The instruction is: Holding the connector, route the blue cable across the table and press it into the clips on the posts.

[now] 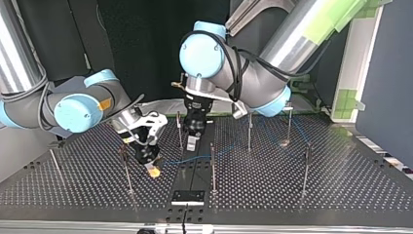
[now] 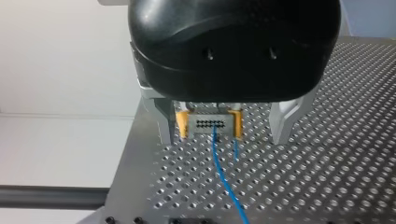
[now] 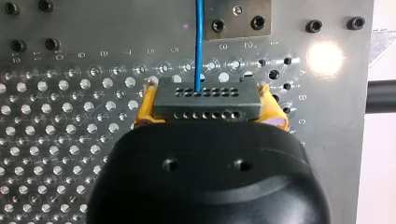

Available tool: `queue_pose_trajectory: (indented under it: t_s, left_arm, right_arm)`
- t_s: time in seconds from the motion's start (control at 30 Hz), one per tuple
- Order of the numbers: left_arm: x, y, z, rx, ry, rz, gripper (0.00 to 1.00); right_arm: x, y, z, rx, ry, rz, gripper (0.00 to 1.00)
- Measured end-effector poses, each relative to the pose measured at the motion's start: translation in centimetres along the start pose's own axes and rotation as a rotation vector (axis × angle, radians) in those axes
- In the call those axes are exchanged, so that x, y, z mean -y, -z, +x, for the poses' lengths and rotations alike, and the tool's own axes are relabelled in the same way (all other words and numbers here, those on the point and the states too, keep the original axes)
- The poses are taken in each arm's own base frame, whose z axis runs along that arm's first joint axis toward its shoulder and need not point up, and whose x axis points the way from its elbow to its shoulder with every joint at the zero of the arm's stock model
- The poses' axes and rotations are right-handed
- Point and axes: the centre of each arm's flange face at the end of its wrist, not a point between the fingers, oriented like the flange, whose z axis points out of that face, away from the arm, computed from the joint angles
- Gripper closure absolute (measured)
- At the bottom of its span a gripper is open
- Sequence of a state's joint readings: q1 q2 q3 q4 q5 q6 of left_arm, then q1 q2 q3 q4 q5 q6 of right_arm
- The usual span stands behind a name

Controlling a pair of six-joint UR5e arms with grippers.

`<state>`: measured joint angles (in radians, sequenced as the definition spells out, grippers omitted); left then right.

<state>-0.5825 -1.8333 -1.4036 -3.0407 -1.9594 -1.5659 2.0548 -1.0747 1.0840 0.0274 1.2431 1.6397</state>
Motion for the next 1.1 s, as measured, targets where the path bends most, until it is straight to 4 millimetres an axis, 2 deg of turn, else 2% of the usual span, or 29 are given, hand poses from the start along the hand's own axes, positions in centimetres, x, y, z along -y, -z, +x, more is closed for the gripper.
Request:
queue_pose_trajectory:
  t_s: [0.17, 0.4, 0.63, 0.93, 1.1]
  left_arm:
    - [0.3, -0.9, -1.3, 0.026, 0.01, -0.012, 0.0]
    - [0.8, -2.3, -1.4, 0.026, 0.011, -0.032, 0.0]
    - [1.1, -3.2, -3.1, 0.06, 0.026, -0.036, 0.0]
    - [1.3, -4.2, -1.1, 0.02, 0.011, -0.039, 0.0]
    - [1.6, -4.1, -0.9, 0.013, 0.011, -0.036, 0.0]
  right_arm:
    - [0.0, 0.0, 0.0, 0.0, 0.0, 0.0, 1.0]
    - [0.0, 0.0, 0.0, 0.0, 0.0, 0.0, 1.0]
    - [-0.1, 0.0, 0.0, 0.0, -0.001, -0.002, 1.0]
    - [-0.1, 0.0, 0.0, 0.0, -0.001, -0.001, 1.0]
    - [-0.1, 0.0, 0.0, -0.001, 0.001, -0.001, 1.0]
